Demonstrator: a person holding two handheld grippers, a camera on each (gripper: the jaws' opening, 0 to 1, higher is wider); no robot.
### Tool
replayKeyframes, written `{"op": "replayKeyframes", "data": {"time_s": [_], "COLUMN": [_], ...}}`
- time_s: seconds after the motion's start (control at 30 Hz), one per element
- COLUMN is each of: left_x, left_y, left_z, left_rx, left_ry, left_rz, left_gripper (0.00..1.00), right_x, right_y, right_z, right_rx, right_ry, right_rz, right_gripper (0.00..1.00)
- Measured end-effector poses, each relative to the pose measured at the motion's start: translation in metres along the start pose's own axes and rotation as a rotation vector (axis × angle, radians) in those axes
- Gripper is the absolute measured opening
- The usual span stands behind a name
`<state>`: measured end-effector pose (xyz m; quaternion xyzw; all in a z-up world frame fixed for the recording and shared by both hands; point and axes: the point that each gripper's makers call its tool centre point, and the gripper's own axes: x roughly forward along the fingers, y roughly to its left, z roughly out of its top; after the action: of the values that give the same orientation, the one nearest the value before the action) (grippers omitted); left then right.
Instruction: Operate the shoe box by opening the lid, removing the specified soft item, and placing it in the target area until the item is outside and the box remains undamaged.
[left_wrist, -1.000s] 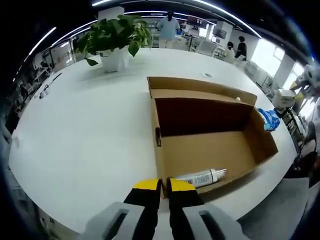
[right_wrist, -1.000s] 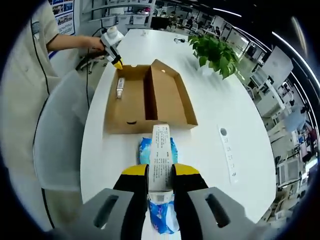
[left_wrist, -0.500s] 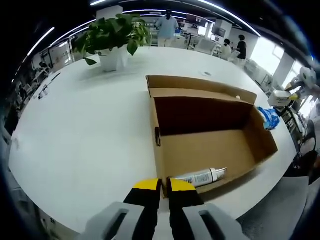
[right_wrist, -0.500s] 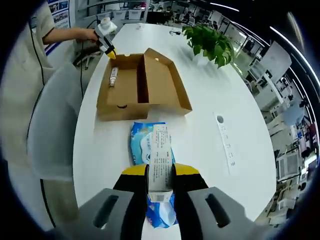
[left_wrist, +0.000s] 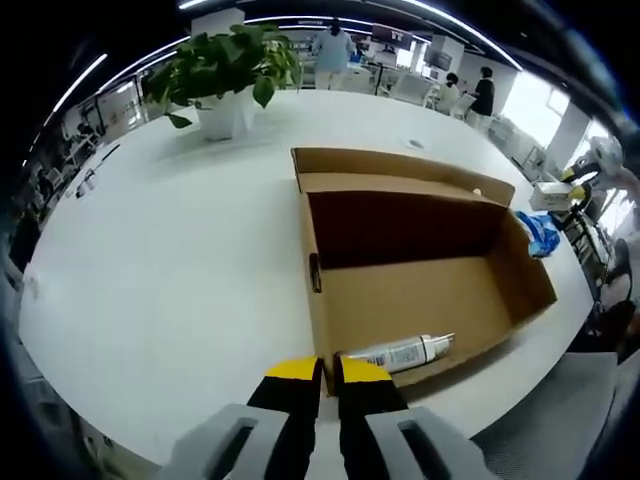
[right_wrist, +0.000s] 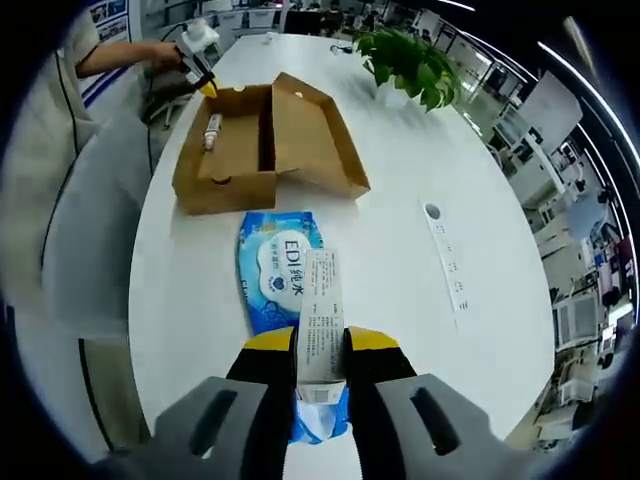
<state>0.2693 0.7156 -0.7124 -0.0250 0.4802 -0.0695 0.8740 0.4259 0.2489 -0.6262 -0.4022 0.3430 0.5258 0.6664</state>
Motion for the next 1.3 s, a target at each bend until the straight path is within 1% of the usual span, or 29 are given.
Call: {"op": "replayKeyframes", "data": {"time_s": [0.27,0.53,0.77,1.1,1.2,1.23,1.3], "left_x": [0.001,0.001,0.002,0.004,0.004,0.004,0.005], "left_y": [0.000,0.001,0.001,0.005,0.006,0.006,0.007], "left_z": [0.000,-0.001,-0.001,-0.001,-0.001,-0.001,-0.001], "left_rx": [0.007,0.013,0.004,0.000,0.002,0.001,0.001], "left_ry": [0.015,0.026,0.034,0.051,0.053,0.053,0.054], "left_rz": [0.003,0.012,0.012,0.016,0.020,0.021,0.022], "left_gripper": [0.05,0.05,0.05,0.05,0.05,0.05,0.05], "right_x": [0.011,0.021,0.035,0.055,0.058,0.059,0.059], "right_y": [-0.017,-0.029,-0.040,-0.048,-0.050,-0.050,-0.051], "right_z": [-0.021,-0.036,-0.057,-0.072,-0.080,-0.084,-0.098], "right_rx": [0.008,0.013,0.006,0.014,0.017,0.018,-0.016], "right_ry": [0.026,0.042,0.084,0.101,0.114,0.123,0.178], "right_rz": [0.003,0.008,0.016,0.043,0.053,0.058,0.068], "right_gripper": [0.15,0.16,0.16,0.16,0.16,0.16,0.16]}}
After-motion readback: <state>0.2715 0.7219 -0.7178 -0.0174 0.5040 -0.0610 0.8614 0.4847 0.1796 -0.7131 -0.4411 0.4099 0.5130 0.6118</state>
